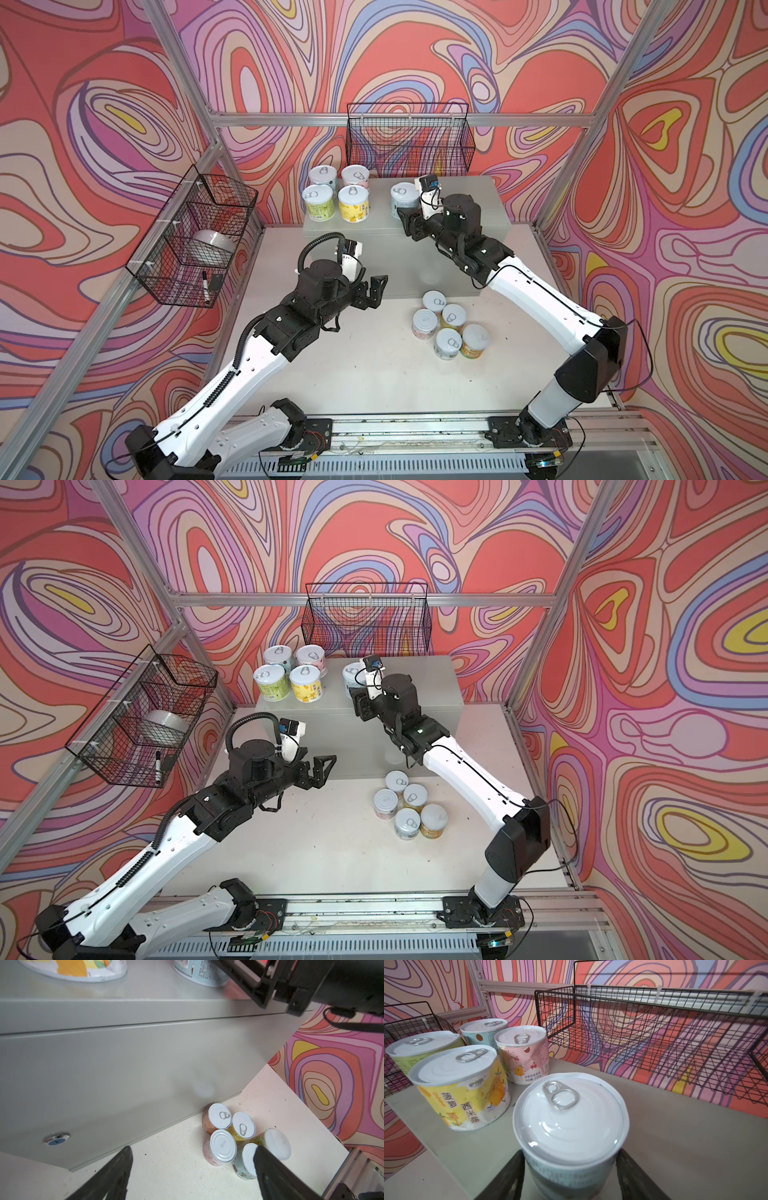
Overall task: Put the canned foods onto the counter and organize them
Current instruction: 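Push the light-blue can toward the row with right gripper while left gripper withdraws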
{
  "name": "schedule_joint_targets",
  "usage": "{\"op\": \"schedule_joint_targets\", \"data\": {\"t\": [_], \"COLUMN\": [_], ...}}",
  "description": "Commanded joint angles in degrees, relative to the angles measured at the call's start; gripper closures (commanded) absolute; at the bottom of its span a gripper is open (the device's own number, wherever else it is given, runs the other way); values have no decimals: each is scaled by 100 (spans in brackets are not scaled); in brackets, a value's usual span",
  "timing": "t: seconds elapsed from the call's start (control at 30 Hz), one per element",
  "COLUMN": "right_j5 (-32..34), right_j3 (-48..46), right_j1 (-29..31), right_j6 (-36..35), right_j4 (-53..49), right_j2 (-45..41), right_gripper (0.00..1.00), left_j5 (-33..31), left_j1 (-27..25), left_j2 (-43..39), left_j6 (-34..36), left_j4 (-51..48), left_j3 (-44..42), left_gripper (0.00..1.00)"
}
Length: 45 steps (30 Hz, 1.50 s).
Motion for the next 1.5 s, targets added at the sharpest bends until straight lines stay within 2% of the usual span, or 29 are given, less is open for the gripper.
{"op": "schedule_joint_targets", "data": {"t": [0.0,0.37,0.83,1.13,1.47], "right_j5": [-143,-308,-450,-331,-169], "right_j3": [190,893,1617,2137,1729], "right_j1": [-64,-134,-209,-219,-219], "right_j6": [-38,133,269,433,392], "right_j4": [118,260,184,0,158], "right_j2": [224,1061,1703,2097,1633], "right_gripper": [29,32,33,32,28], "left_j5": [-232,-355,-449,-550,-944], "left_j1": [18,22,25,26,21], "left_j2": [-85,118,304,161,54], "left_j6": [47,224,295,210,-54], "left_j4": [178,138,192,345,482], "left_j3": [-108,-152,-187,-451,-715], "left_gripper": [7,7,7,3,0]}}
